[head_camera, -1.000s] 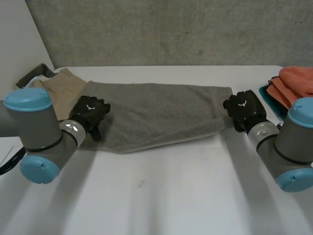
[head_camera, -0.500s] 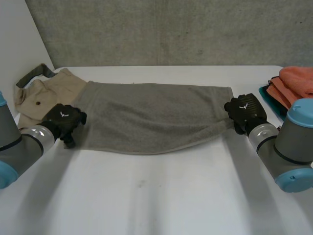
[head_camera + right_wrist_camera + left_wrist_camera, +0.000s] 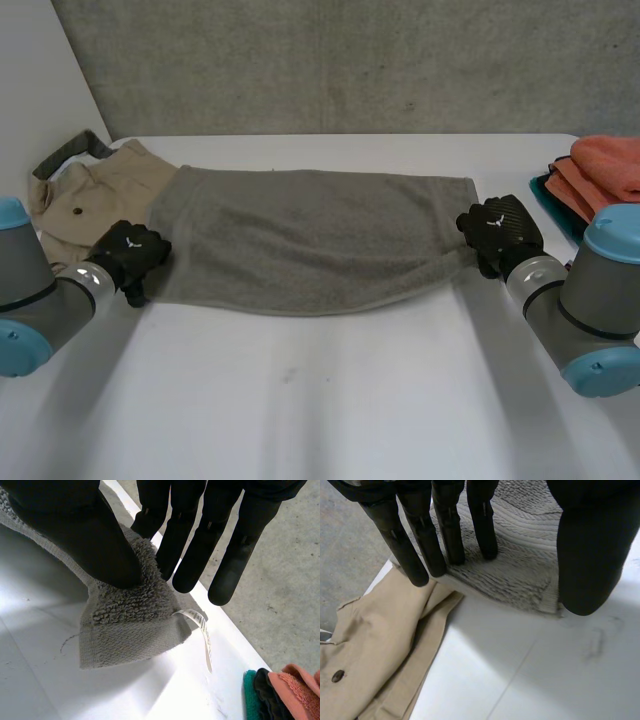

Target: Fold the laundry.

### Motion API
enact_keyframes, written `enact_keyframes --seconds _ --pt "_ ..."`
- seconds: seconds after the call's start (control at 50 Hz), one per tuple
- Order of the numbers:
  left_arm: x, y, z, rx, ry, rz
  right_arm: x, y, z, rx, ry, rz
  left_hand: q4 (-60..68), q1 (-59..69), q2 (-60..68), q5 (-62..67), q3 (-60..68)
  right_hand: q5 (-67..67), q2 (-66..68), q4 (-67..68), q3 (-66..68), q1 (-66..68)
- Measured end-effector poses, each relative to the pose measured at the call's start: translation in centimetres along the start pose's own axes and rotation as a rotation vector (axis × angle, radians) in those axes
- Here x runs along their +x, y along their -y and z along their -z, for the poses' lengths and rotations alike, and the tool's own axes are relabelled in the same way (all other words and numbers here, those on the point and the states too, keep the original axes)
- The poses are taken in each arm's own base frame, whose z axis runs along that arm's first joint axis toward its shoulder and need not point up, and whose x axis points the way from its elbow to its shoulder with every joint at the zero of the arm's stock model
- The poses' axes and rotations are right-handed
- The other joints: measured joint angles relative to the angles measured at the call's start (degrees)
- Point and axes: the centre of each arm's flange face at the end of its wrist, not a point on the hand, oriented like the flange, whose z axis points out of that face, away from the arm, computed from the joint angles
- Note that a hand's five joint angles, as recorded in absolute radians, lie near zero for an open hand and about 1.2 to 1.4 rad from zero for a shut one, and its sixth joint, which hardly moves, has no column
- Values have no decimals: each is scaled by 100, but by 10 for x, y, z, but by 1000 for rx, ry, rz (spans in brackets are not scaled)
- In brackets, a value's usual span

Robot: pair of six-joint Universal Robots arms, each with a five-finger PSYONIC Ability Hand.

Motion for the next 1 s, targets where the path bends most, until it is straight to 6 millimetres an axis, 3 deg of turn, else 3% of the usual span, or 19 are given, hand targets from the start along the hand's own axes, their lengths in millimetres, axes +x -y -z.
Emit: enact_keyframes --seconds 0.12,0.24,0.4,0.5,0.58,0.6,0.7,0.8,0.9,1.0 --pt "-1 1 -6 16 6 -11 -1 0 2 -3 4 0 829 923 876 775 843 0 0 -1 0 0" --pt "-1 1 -14 29 5 -21 0 1 4 -4 4 -7 2944 3027 2944 2853 2938 0 0 0 0 0" --pt "-6 9 -9 32 21 -48 9 11 11 -19 14 -17 3507 3324 3508 3319 3488 0 0 0 0 0" --pt "-7 26 20 6 -10 -62 18 22 22 -58 72 18 3508 3324 3508 3319 3489 0 0 0 0 0" --pt "4 39 62 -67 -113 -84 24 27 41 -149 184 111 3509 3324 3508 3319 3489 0 0 0 0 0" --pt "4 39 62 -67 -113 -84 24 27 41 -149 184 111 3509 3324 3508 3319 3489 0 0 0 0 0" --pt "27 47 124 -224 -342 -97 30 25 82 -336 415 274 3510 3324 3508 3319 3489 0 0 0 0 0" --pt "36 50 149 -299 -471 -100 34 24 100 -408 521 330 3511 3324 3508 3319 3489 0 0 0 0 0" --pt "33 56 141 -280 -452 -118 39 20 89 -401 471 310 3511 3324 3508 3319 3489 0 0 0 0 0" --pt "19 67 108 -203 -322 -99 44 18 61 -352 346 226 3511 3324 3508 3319 3489 0 0 0 0 0"
